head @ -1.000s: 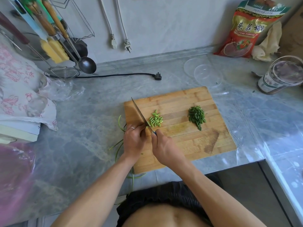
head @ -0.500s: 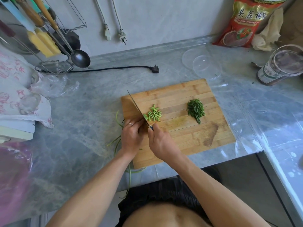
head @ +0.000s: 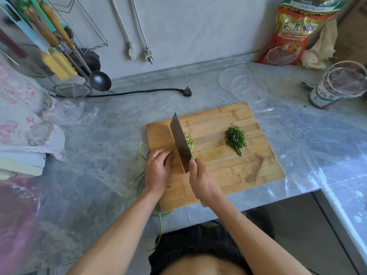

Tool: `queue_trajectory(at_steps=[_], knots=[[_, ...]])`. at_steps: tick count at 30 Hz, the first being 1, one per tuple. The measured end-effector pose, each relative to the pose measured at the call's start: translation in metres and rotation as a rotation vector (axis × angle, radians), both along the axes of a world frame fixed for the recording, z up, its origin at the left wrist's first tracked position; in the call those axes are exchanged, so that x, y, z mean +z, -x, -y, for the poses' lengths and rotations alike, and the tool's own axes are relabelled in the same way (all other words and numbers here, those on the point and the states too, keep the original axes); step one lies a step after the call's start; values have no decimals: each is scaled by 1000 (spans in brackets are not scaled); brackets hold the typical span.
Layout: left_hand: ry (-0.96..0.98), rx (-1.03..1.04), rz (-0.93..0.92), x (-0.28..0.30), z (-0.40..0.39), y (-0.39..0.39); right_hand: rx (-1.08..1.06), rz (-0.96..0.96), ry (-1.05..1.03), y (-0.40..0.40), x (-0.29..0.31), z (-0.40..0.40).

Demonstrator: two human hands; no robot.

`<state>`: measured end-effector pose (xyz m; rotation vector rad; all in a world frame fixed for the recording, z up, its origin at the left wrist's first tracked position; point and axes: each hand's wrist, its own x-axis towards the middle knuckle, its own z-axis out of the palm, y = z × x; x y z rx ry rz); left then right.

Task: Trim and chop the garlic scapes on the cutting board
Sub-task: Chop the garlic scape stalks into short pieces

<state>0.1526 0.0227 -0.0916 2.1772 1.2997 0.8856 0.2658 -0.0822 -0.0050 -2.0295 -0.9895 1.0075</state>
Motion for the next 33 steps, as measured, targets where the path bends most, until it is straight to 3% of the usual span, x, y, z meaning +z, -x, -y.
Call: queue_trajectory(at_steps=[12,21,33], knots=[[-104,-158,-286,6,0,17,137,121,-47,-5,-1,13],[-32,-226,-239,11,5,14,173,103,-24,-16,1,15],[-56,-158,-171,17,14,7,224,204,-51,-9,4,12]])
